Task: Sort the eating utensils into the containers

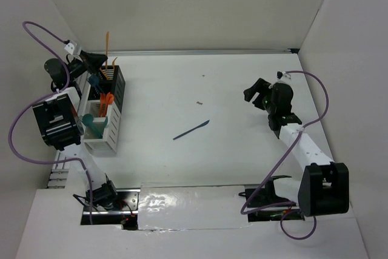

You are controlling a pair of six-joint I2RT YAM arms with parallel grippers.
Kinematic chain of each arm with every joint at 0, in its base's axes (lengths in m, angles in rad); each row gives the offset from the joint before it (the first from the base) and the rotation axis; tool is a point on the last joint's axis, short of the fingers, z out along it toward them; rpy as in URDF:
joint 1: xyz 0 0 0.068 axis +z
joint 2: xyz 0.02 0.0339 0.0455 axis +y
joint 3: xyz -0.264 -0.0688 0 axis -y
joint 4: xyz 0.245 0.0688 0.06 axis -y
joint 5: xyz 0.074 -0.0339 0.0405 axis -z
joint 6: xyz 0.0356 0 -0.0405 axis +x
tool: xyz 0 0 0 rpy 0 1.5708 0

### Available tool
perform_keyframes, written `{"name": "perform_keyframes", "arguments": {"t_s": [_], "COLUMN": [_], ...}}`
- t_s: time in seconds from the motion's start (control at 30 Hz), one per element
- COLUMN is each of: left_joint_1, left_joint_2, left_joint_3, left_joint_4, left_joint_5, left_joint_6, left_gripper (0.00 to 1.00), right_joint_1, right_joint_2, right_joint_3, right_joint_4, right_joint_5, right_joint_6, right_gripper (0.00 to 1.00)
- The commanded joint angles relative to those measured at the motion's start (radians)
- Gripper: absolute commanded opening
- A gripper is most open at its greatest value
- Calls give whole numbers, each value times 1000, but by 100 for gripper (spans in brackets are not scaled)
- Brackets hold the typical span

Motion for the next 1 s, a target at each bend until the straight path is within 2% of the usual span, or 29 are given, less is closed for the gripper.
{"name": "perform_keyframes", "arguments": {"t_s": [0.0,0.07,0.23,0.47,0.53,0.6,0.67,0.7,0.77,0.87,0.97], "left_joint_1": [-10,-12,-2,14,18,22,21,21,21,30,44], "left_joint_2": [27,47,50,42,51,54,44,38,9,-39,-100], "left_joint_3": [92,109,36,0,14,46,51,51,16,-15,-15], "left_joint_4": [120,74,123,61,40,-11,-89,-89,-66,-66,-83], "left_joint_5": [59,66,51,71,100,120,115,115,103,103,115], "left_joint_6": [62,89,117,184,190,222,247,247,267,283,258], "left_gripper": [8,8,7,7,11,23,29,33,47,55,58], "right_joint_1": [-5,-8,-6,-8,-8,-8,-6,-8,-8,-8,-8], "right_joint_2": [-60,-81,-72,-49,-44,-44,-50,-50,-56,-58,-63], "right_joint_3": [-36,-46,-46,-36,-36,-36,-36,-36,-36,-36,-36], "right_joint_4": [73,73,64,76,76,76,76,76,76,65,55], "right_joint_5": [64,78,78,69,60,60,60,60,60,49,40], "right_joint_6": [-38,-38,-36,-32,-26,-27,-24,-23,-21,-24,-27], "right_gripper": [81,82,82,82,81,82,81,82,82,82,82]}}
